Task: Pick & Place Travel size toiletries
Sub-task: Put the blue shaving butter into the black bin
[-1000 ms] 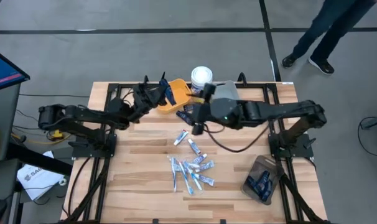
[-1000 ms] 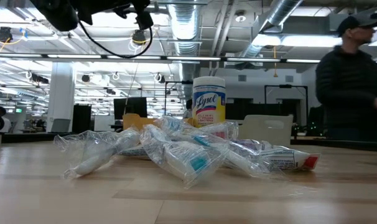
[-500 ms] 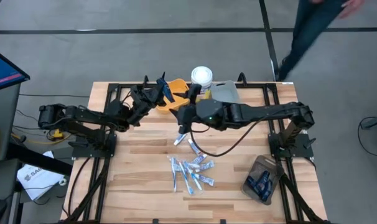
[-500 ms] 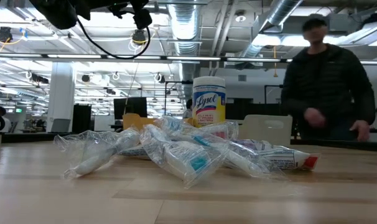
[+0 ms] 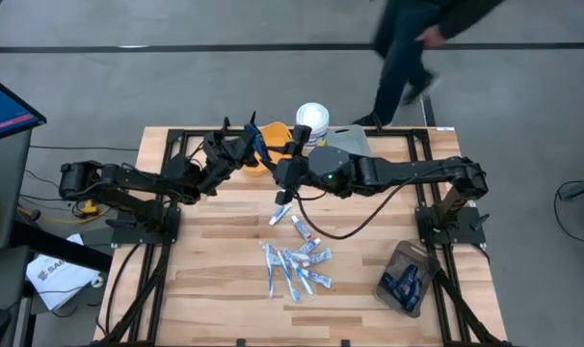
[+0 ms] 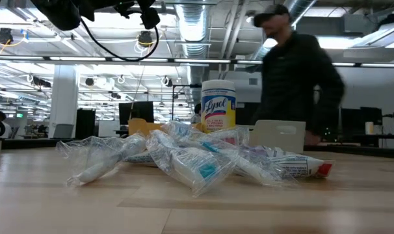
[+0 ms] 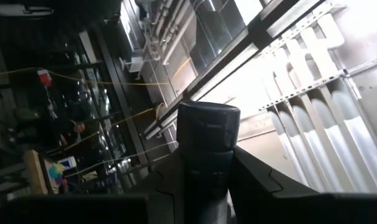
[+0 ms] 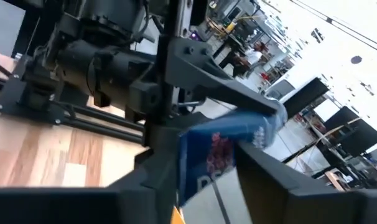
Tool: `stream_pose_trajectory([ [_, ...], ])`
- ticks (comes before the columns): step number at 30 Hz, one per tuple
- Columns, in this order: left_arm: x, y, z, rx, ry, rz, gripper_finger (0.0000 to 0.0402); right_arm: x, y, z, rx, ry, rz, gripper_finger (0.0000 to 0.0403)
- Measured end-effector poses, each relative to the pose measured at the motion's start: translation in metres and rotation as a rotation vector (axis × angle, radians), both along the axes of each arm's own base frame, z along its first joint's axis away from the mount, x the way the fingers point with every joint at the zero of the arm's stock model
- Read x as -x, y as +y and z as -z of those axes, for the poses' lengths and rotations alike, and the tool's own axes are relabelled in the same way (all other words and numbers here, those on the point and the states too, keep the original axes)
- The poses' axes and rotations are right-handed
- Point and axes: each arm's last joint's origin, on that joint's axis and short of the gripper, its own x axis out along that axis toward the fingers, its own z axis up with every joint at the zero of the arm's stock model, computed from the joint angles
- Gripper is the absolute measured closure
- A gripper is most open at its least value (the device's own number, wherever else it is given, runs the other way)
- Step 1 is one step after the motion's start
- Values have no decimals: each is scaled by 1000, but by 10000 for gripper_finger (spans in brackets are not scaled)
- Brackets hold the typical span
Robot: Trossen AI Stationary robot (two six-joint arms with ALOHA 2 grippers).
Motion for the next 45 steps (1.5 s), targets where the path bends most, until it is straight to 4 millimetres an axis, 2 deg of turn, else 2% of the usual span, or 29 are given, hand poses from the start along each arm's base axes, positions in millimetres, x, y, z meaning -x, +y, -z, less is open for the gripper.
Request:
stream_pose_trajectory([
  [6,0,1,0,6,-2,-10,316,0,0,0,-2,-1,9,387],
  [11,0,0,0,-5,0,5,312,1,0,0,-20,-15,29,398],
  [15,0,-1,0,-61,21,14,283,10,5,-9,-33,-39,51,401],
  [18,0,-3,-2,-151,51,19,240,29,7,-27,-83,-83,58,402],
  [21,-1,-5,-2,-290,103,4,192,56,6,-45,-159,-114,88,402],
  [25,-7,-9,5,-530,232,39,145,98,10,-52,-292,-59,162,403],
  [30,-18,-9,32,-771,575,76,129,159,25,-41,-551,102,279,403],
  [36,-21,-4,66,-943,911,177,128,214,67,-19,-863,324,406,403],
  [40,-19,-4,78,-1021,1029,214,128,224,104,2,-1036,424,411,403],
  [45,-19,-4,88,-1067,1118,234,128,236,140,48,-1102,608,586,403],
])
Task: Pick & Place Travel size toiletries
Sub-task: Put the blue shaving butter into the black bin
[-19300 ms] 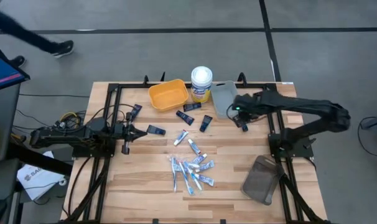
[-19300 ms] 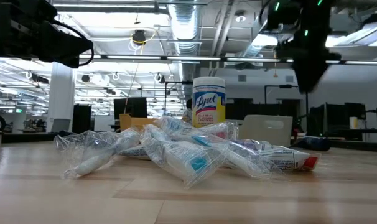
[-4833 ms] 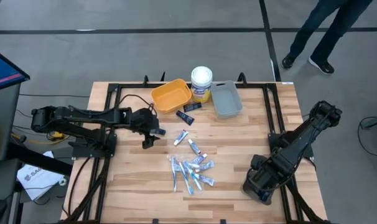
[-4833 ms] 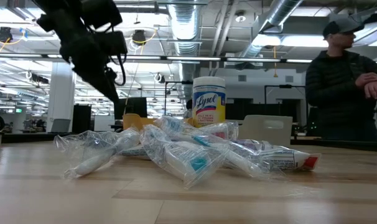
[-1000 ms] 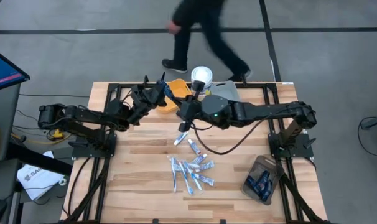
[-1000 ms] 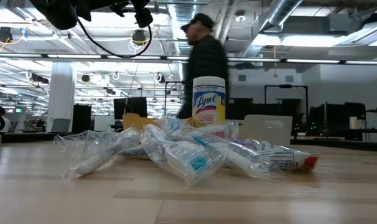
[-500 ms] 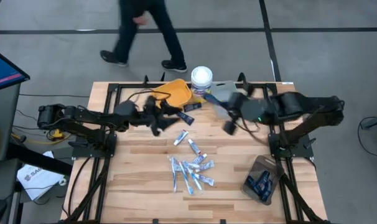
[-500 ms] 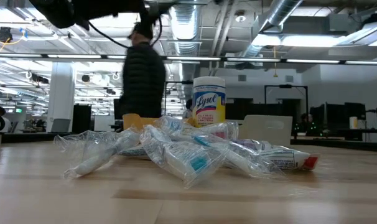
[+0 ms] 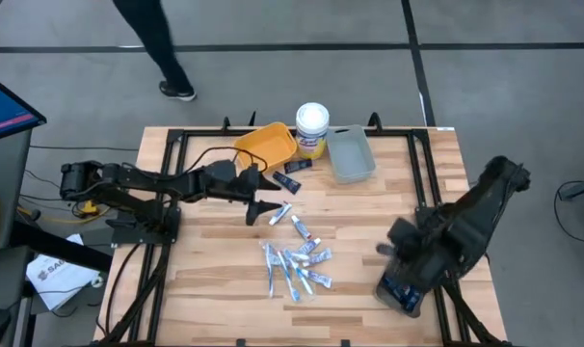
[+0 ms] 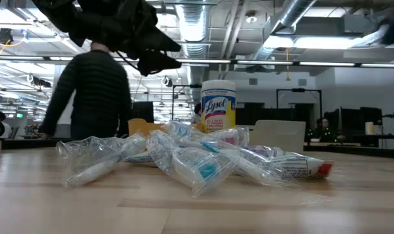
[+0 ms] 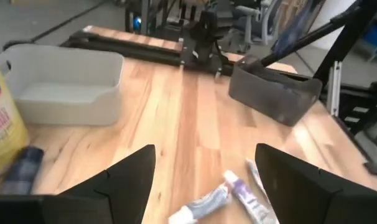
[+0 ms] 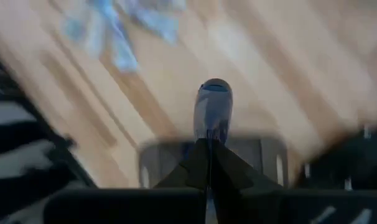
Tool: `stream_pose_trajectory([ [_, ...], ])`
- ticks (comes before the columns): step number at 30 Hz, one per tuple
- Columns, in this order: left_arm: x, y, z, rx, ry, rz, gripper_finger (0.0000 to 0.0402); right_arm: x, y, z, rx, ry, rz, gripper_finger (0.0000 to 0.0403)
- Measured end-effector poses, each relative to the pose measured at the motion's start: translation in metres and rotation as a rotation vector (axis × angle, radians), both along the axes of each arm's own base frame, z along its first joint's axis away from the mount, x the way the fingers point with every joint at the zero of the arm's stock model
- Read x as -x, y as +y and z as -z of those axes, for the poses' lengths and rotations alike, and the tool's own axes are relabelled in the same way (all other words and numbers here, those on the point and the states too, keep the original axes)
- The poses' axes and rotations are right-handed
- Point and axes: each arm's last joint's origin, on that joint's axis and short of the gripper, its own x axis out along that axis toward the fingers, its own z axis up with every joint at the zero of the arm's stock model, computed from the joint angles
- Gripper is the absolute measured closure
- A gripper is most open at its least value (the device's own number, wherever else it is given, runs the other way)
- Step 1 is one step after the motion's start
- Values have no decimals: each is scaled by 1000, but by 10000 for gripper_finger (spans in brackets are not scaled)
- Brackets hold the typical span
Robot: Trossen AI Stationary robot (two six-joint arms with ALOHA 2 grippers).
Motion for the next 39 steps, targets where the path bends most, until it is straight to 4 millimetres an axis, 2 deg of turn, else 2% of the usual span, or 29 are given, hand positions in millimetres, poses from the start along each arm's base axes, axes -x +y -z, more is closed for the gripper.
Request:
stream_pose_trajectory([
  [4,-5,1,0,-56,58,15,128,8,21,25,-33,147,47,403],
  [6,-15,2,-7,-113,76,36,128,12,31,35,-49,217,49,403],
  [10,-38,6,-6,-199,220,92,128,20,40,40,-61,276,58,403],
  [14,-59,19,4,-224,376,83,128,22,42,42,-72,291,78,403],
  [19,-63,44,13,-205,476,6,128,24,42,43,-88,325,87,403],
  [23,-60,59,15,-215,488,-20,128,24,39,55,-48,348,121,403],
  [27,-57,68,15,-205,481,-8,128,20,33,68,-22,370,129,403],
  [30,-57,68,15,-256,484,28,128,18,30,71,-12,384,114,398],
  [34,-57,68,15,-317,488,67,127,15,30,71,-26,383,44,357],
  [39,-58,72,23,-325,527,82,118,13,31,72,-39,375,-12,269],
])
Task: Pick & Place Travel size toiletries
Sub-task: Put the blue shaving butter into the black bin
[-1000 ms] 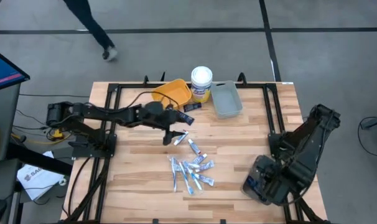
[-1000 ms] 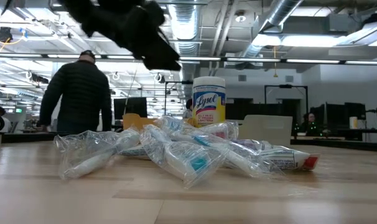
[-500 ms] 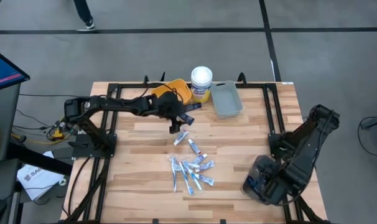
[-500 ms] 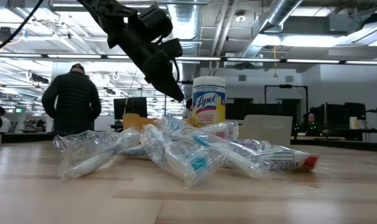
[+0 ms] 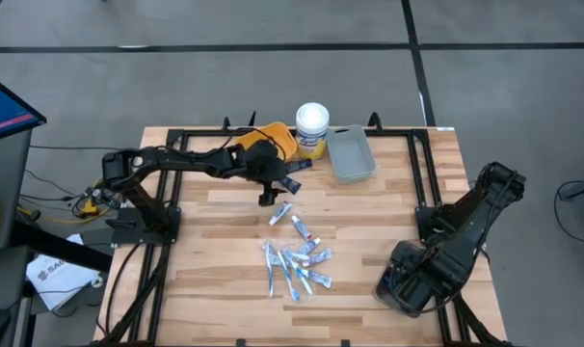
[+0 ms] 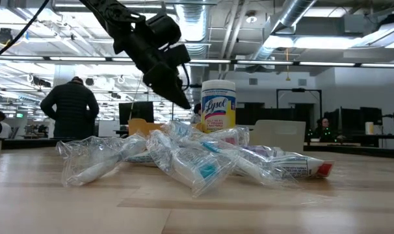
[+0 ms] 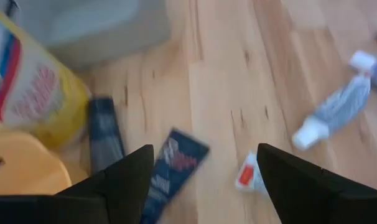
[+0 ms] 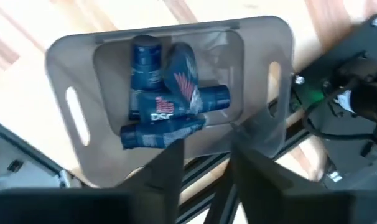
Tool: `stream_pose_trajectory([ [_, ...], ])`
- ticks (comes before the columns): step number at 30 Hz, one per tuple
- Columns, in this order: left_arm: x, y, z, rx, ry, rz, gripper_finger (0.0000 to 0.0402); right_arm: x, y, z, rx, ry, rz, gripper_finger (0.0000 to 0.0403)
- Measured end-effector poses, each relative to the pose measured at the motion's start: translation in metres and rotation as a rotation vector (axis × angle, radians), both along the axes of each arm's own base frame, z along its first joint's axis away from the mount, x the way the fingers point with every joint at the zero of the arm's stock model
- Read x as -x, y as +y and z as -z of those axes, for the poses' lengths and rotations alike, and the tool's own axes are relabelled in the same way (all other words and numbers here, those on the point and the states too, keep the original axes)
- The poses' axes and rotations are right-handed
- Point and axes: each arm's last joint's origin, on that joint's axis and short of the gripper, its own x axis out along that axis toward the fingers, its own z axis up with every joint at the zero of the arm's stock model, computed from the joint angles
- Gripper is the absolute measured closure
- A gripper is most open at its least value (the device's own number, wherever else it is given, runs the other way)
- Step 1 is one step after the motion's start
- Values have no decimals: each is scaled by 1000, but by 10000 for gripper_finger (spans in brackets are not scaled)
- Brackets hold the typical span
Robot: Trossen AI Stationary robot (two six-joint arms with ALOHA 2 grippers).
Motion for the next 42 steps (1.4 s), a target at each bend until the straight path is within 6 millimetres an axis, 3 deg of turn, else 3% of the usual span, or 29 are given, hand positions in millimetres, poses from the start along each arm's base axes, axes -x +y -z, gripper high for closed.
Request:
stream_pose_trajectory([
  [5,-13,4,6,-10,34,22,115,0,0,0,-7,-5,-5,184],
  [9,-24,13,15,14,99,12,115,0,0,0,-6,-4,-6,149],
  [17,-39,27,39,13,216,14,115,-1,1,0,-10,-8,-7,143],
  [24,-34,33,55,40,295,-2,115,-2,2,0,-25,-21,-8,143],
  [31,-32,21,66,73,392,27,120,-2,2,0,-27,-23,-8,143],
  [36,-36,5,62,51,398,64,155,-2,2,0,-21,-30,7,143],
  [42,-38,-2,62,26,406,66,234,-2,2,0,-20,-32,19,143],
])
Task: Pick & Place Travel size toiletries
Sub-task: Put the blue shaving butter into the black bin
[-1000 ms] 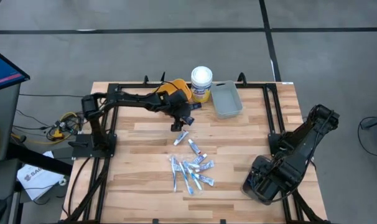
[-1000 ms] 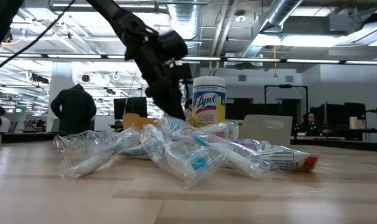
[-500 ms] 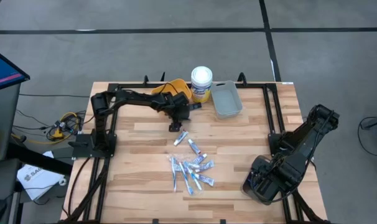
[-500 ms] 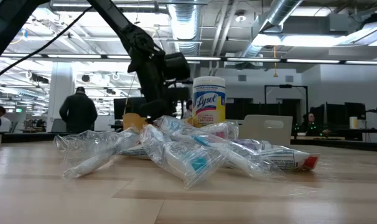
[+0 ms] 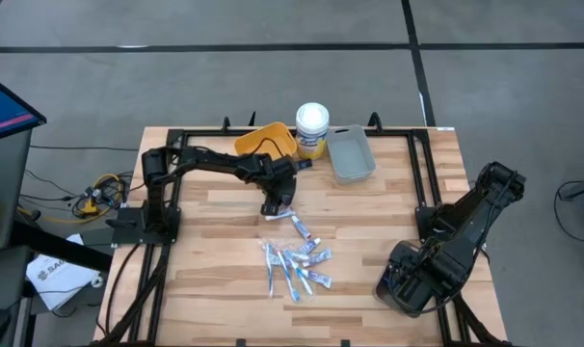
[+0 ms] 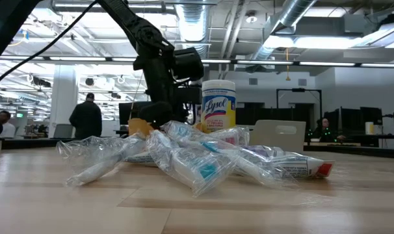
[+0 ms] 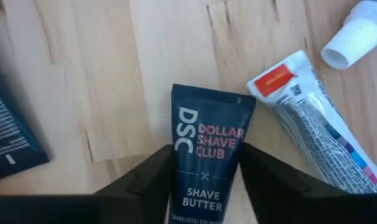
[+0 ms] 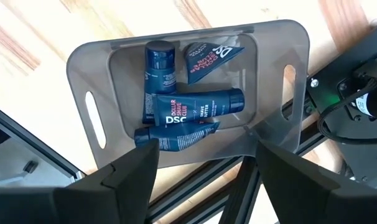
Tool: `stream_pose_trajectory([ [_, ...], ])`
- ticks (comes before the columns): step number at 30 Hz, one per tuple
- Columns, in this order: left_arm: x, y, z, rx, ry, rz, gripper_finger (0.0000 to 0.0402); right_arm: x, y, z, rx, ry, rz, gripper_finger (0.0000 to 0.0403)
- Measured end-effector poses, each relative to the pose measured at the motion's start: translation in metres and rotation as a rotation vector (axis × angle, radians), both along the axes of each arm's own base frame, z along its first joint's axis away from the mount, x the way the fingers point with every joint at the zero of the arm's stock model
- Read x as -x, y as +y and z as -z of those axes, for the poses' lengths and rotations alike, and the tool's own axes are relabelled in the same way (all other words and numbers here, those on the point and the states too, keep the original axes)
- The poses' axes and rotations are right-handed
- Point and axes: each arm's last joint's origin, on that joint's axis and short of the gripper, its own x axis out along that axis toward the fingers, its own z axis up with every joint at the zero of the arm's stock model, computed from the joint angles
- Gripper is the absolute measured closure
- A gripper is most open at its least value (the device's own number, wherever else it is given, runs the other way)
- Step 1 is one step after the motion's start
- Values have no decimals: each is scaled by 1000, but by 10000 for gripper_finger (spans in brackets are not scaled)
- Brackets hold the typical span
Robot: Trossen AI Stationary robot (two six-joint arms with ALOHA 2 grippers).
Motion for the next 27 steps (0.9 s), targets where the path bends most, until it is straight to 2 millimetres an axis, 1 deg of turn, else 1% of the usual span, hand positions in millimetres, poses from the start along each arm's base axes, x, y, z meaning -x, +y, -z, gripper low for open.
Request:
stream_pose_trajectory([
  [3,0,0,0,14,-3,-39,271,0,0,0,0,0,-1,143],
  [7,0,0,-2,28,-10,-81,305,-1,0,0,7,-15,-2,143],
  [10,2,-2,-9,31,-21,-100,319,-2,-1,-2,25,-58,-12,143],
  [12,4,-3,-20,34,-49,-119,325,-6,-4,-8,45,-114,-15,143],
  [16,10,-5,-55,38,-157,-170,331,-10,-17,-29,146,-276,3,143],
  [19,17,-10,-87,35,-276,-199,334,-13,-34,-47,248,-444,41,143],
  [23,25,-23,-131,11,-463,-162,335,-18,-68,-72,333,-675,180,143],
  [27,33,-41,-173,-57,-683,-129,335,-24,-106,-93,296,-824,397,143],
])
